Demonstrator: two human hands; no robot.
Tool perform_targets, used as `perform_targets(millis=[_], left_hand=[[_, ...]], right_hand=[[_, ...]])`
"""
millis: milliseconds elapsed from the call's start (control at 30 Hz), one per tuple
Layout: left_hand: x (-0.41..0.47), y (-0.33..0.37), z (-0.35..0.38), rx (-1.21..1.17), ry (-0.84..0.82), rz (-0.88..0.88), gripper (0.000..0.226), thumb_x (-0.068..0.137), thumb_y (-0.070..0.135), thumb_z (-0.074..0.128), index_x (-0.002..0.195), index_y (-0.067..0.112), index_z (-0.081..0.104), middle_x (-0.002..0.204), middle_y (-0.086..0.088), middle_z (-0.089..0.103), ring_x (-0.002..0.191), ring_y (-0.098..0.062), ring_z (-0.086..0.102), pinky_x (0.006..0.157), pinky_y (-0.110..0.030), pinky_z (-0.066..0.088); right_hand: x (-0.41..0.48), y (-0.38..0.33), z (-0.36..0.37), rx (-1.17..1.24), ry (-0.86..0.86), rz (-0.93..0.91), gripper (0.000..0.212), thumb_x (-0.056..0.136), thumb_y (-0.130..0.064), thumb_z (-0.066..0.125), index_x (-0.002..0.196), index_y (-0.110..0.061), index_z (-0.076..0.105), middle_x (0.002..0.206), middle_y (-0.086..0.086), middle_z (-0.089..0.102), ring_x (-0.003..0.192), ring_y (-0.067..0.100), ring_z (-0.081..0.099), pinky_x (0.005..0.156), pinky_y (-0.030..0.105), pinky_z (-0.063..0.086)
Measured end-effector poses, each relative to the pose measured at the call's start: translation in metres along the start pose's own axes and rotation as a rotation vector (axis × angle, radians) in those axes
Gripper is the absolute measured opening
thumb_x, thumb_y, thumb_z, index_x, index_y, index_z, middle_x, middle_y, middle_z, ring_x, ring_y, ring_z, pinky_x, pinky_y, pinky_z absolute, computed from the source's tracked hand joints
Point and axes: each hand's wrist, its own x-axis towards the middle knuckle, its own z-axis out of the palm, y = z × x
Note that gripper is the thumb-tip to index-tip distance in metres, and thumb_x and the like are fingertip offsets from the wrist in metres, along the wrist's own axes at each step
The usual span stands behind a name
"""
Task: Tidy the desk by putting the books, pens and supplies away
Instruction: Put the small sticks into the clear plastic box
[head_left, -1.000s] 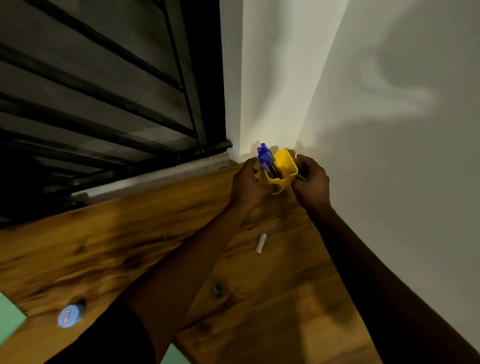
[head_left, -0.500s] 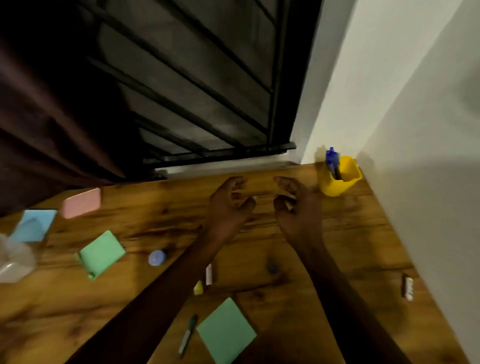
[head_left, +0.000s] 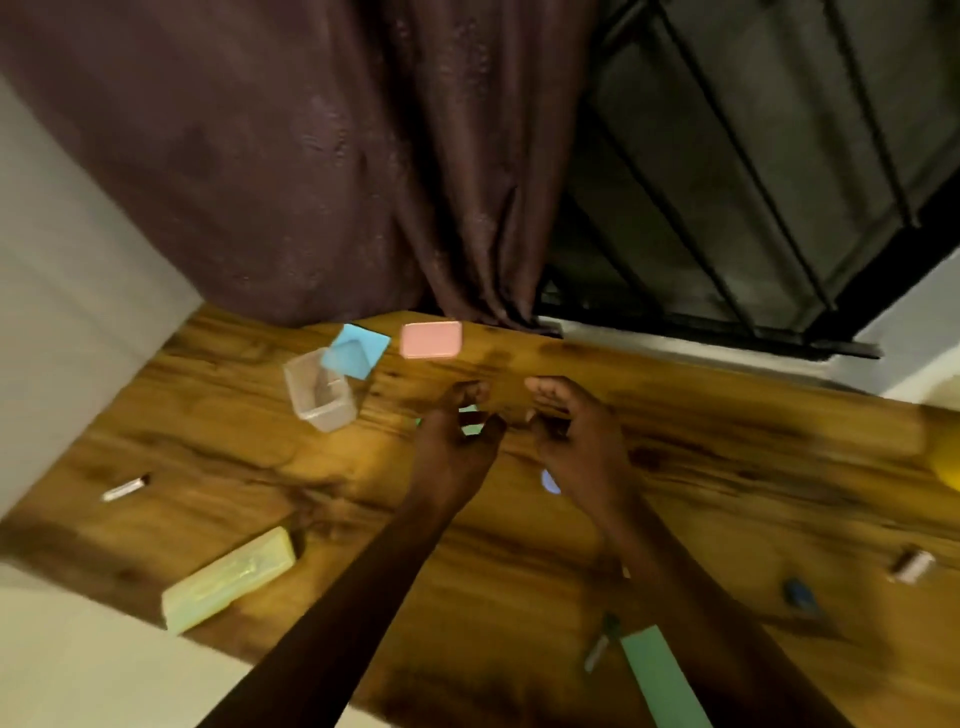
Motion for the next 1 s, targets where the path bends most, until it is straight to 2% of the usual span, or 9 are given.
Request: perform_targets(millis=[133, 267, 400, 533, 600, 667, 800, 900, 1000], left_hand=[[0.014, -0.036, -0.074, -0.006, 0.045, -0.072, 0.034, 0.089, 0.013, 0.074, 0.122, 0.017, 0.066, 0.110, 0.012, 0.070, 0.099, -0.010, 0.071, 0.074, -0.012, 0.055], [0.041, -0.068, -0.143, 0.048, 0.094, -0.030, 0.033, 0.088, 0.012, 0.073, 0.120, 0.018, 0.067, 0.105, 0.016, 0.071, 0.095, -0.010, 0.072, 0.081, -0.030, 0.059], [0.079, -0.095, -0.195, 0.173, 0.125, -0.017, 0.034, 0.090, 0.020, 0.072, 0.123, 0.020, 0.064, 0.119, 0.002, 0.063, 0.094, -0.016, 0.067, 0.078, -0.023, 0.056], [0.120, -0.123, -0.223, 0.358, 0.090, -0.050, 0.050, 0.084, 0.031, 0.061, 0.132, 0.015, 0.061, 0.134, -0.011, 0.051, 0.116, -0.035, 0.058, 0.104, -0.043, 0.049], [0.138, -0.132, -0.227, 0.377, 0.026, -0.077, 0.054, 0.086, 0.027, 0.057, 0.137, 0.009, 0.058, 0.143, -0.017, 0.049, 0.131, -0.036, 0.051, 0.112, -0.043, 0.042], [0.150, -0.137, -0.228, 0.326, -0.058, -0.127, 0.054, 0.090, 0.028, 0.055, 0.142, 0.014, 0.056, 0.146, -0.011, 0.053, 0.134, -0.029, 0.052, 0.113, -0.042, 0.042], [0.153, -0.151, -0.230, 0.225, -0.130, -0.204, 0.050, 0.088, 0.036, 0.052, 0.135, 0.026, 0.064, 0.130, -0.003, 0.069, 0.116, -0.025, 0.065, 0.102, -0.047, 0.053], [0.139, -0.143, -0.227, 0.198, -0.085, -0.188, 0.033, 0.100, 0.020, 0.055, 0.131, 0.013, 0.067, 0.130, -0.010, 0.068, 0.118, -0.028, 0.064, 0.104, -0.041, 0.050], [0.119, -0.131, -0.224, 0.186, -0.088, -0.129, 0.029, 0.102, 0.009, 0.054, 0.127, 0.007, 0.067, 0.129, -0.011, 0.067, 0.118, -0.024, 0.062, 0.097, -0.029, 0.045]], right_hand=[[0.011, -0.030, 0.065, 0.020, -0.019, 0.005, 0.035, 0.096, -0.015, 0.068, 0.130, -0.021, 0.065, 0.131, -0.009, 0.068, 0.119, 0.002, 0.063, 0.102, 0.025, 0.053], [0.019, -0.052, 0.126, 0.019, -0.015, 0.058, 0.031, 0.095, -0.016, 0.068, 0.125, -0.024, 0.067, 0.126, -0.012, 0.069, 0.116, 0.003, 0.064, 0.100, 0.027, 0.054], [0.022, -0.066, 0.178, -0.002, -0.076, 0.182, 0.033, 0.096, -0.023, 0.069, 0.129, -0.024, 0.066, 0.129, -0.009, 0.068, 0.117, 0.007, 0.064, 0.100, 0.027, 0.054], [0.022, -0.076, 0.219, -0.014, -0.085, 0.295, 0.033, 0.095, -0.031, 0.070, 0.125, -0.017, 0.068, 0.119, -0.004, 0.071, 0.104, 0.007, 0.063, 0.087, 0.022, 0.048], [0.023, -0.082, 0.237, 0.052, -0.117, 0.366, 0.032, 0.095, -0.031, 0.069, 0.123, -0.017, 0.068, 0.117, -0.001, 0.072, 0.103, 0.013, 0.067, 0.086, 0.030, 0.053], [0.026, -0.083, 0.253, 0.119, -0.151, 0.438, 0.033, 0.092, -0.034, 0.067, 0.120, -0.016, 0.068, 0.113, 0.003, 0.073, 0.104, 0.021, 0.069, 0.090, 0.040, 0.057], [0.036, -0.063, 0.276, 0.201, -0.142, 0.483, 0.064, 0.070, -0.061, 0.059, 0.118, -0.019, 0.067, 0.110, 0.004, 0.071, 0.103, 0.026, 0.069, 0.092, 0.051, 0.057], [0.031, -0.075, 0.270, 0.235, -0.110, 0.490, 0.040, 0.087, -0.044, 0.065, 0.116, -0.017, 0.066, 0.107, 0.004, 0.070, 0.104, 0.030, 0.068, 0.091, 0.053, 0.057], [0.025, -0.070, 0.249, 0.169, -0.072, 0.473, 0.032, 0.088, -0.043, 0.067, 0.114, -0.024, 0.069, 0.101, -0.004, 0.074, 0.096, 0.019, 0.072, 0.087, 0.051, 0.060]])
